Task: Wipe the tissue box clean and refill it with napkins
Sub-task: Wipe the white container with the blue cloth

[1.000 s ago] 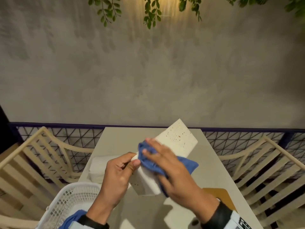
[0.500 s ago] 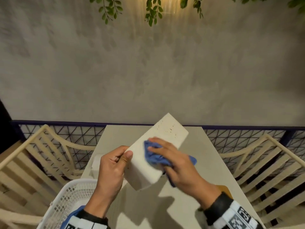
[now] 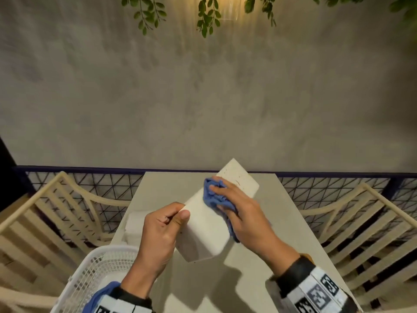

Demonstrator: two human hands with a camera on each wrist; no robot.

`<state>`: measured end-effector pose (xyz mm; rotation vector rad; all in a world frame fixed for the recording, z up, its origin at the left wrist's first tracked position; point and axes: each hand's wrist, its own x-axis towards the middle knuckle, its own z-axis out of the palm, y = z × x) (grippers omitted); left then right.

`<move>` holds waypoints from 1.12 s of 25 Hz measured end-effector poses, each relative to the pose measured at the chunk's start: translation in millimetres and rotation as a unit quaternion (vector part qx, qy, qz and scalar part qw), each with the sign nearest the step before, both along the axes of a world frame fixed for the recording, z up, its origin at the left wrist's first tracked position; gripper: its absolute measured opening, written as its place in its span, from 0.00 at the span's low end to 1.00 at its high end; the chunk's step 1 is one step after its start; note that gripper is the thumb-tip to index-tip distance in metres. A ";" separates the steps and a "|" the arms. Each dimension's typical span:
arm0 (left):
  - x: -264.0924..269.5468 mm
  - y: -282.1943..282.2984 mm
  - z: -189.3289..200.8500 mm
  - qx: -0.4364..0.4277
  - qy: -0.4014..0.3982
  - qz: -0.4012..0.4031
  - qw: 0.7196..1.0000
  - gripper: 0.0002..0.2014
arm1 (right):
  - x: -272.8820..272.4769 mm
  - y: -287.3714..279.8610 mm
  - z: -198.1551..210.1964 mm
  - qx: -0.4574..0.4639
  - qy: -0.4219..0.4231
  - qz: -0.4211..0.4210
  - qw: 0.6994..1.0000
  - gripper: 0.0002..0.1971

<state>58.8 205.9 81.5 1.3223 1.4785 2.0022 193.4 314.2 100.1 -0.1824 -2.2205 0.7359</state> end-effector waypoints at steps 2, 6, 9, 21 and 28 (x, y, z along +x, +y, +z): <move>0.0 0.0 1.3 0.005 0.002 0.002 1.000 0.23 | 2.3 5.1 1.3 -0.022 0.000 0.010 1.000 0.20; 4.3 0.7 -2.3 -0.013 0.004 -0.001 1.000 0.15 | 0.7 4.7 -5.9 -0.024 -0.033 0.007 0.999 0.19; 6.7 3.0 -6.5 -0.010 0.003 -0.007 1.000 0.20 | 3.1 5.8 -8.0 -0.019 -0.039 0.043 0.998 0.19; 4.5 -9.3 -11.0 -0.032 -0.008 -0.019 0.999 0.28 | 12.4 44.3 18.9 0.059 -0.206 -0.018 0.977 0.19; -13.0 -20.7 -0.9 -0.162 0.029 -0.109 0.980 0.22 | 28.6 31.0 24.5 0.175 -0.284 0.070 0.940 0.11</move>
